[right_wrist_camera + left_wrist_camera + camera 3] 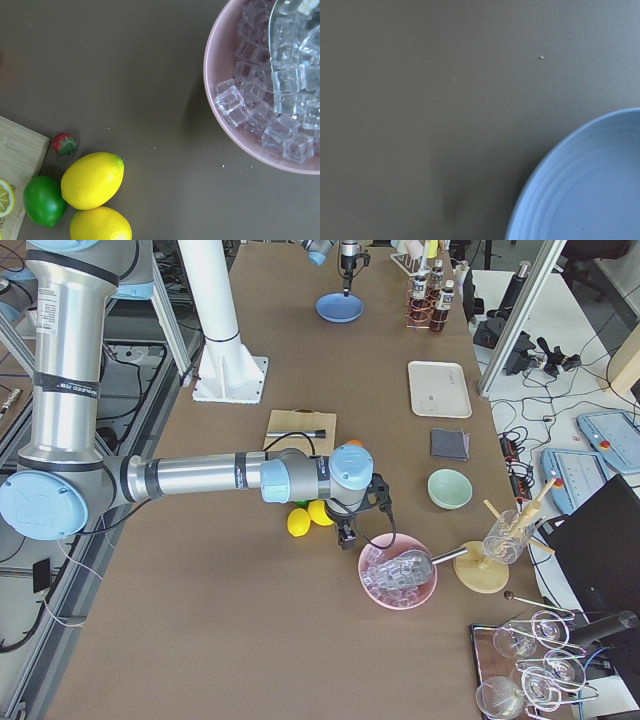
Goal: Pick orange to plate
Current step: 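Move the left gripper toward the blue plate while the right gripper moves toward the orange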
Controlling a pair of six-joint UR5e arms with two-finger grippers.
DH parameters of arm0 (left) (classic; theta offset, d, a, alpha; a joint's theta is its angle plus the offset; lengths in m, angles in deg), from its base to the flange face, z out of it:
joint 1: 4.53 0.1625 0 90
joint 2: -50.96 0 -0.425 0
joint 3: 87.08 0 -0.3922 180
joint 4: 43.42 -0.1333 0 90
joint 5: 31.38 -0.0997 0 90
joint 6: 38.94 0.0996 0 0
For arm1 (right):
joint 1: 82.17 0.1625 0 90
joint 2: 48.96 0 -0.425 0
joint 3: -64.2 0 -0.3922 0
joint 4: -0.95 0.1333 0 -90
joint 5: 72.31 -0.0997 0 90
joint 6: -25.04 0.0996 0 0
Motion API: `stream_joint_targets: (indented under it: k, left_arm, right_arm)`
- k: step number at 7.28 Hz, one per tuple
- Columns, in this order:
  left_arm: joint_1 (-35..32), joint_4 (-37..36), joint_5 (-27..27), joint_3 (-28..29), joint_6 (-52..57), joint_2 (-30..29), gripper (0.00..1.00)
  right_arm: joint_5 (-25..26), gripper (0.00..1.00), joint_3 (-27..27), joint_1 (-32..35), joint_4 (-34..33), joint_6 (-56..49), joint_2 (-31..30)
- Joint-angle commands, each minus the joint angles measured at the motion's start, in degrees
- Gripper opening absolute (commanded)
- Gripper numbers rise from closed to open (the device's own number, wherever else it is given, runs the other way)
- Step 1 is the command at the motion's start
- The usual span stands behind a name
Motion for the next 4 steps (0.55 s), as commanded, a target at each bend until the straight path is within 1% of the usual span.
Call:
stream_joint_targets:
  k: [1,2,4]
  left_arm:
    - [1.8,-0.1,-1.6,0.5,-0.7,-0.7,0.48]
    - [1.9,-0.1,-1.6,0.4,-0.7,-0.7,0.00]
    - [1.9,-0.3,-1.0,-0.4,-0.8,-0.7,0.00]
  right_arm:
    - [-0.1,1.00,0.0,-0.1,0.0,0.0,0.0]
    - [-0.1,1.00,0.1,-0.1,0.0,0.0,0.0]
    - [-0.1,1.00,0.4,-0.1,0.0,0.0,0.0]
